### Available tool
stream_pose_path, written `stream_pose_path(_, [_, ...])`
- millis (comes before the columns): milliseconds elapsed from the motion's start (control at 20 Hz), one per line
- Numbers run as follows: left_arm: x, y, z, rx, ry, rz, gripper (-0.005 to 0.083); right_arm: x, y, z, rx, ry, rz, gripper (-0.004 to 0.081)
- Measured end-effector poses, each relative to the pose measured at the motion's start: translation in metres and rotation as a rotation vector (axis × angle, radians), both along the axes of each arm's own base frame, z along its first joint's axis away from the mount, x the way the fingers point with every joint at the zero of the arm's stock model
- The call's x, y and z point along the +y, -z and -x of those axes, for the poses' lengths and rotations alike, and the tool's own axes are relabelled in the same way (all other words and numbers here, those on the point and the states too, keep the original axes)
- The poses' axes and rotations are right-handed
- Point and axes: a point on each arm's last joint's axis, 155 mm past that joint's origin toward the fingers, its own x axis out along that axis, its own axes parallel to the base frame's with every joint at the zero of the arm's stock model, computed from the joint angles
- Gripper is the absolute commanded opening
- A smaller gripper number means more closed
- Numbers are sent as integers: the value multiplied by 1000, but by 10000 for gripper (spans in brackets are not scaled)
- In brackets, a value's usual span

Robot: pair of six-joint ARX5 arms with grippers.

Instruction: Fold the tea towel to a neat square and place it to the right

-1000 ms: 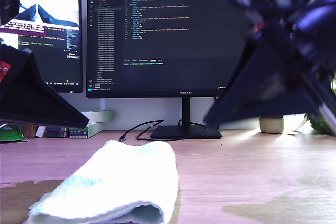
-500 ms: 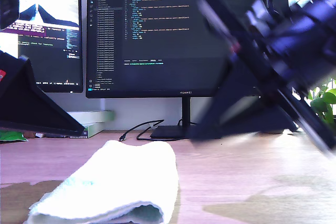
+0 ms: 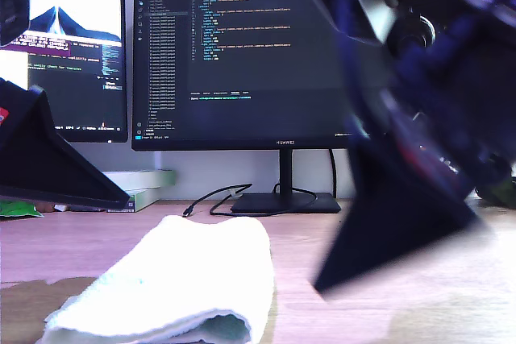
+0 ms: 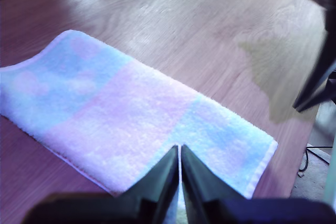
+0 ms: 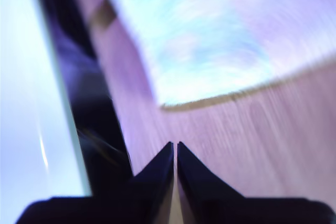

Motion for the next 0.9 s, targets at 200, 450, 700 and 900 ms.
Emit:
stream_pose_path(200, [0,1,0,3,0,-2,-19,15,-4,1,-301,-421,92,452])
stream_pose_path(450, [1,2,1,8,0,-6,-19,12,19,1,-596,-896,306,400])
stream_pose_path(700, [0,1,0,0,2,-3,-19,13,21,-3,-649,-952,333,401])
stream_pose_path(900, [1,4,2,14,2,-12,-19,16,19,-17,-688,-929,337,400])
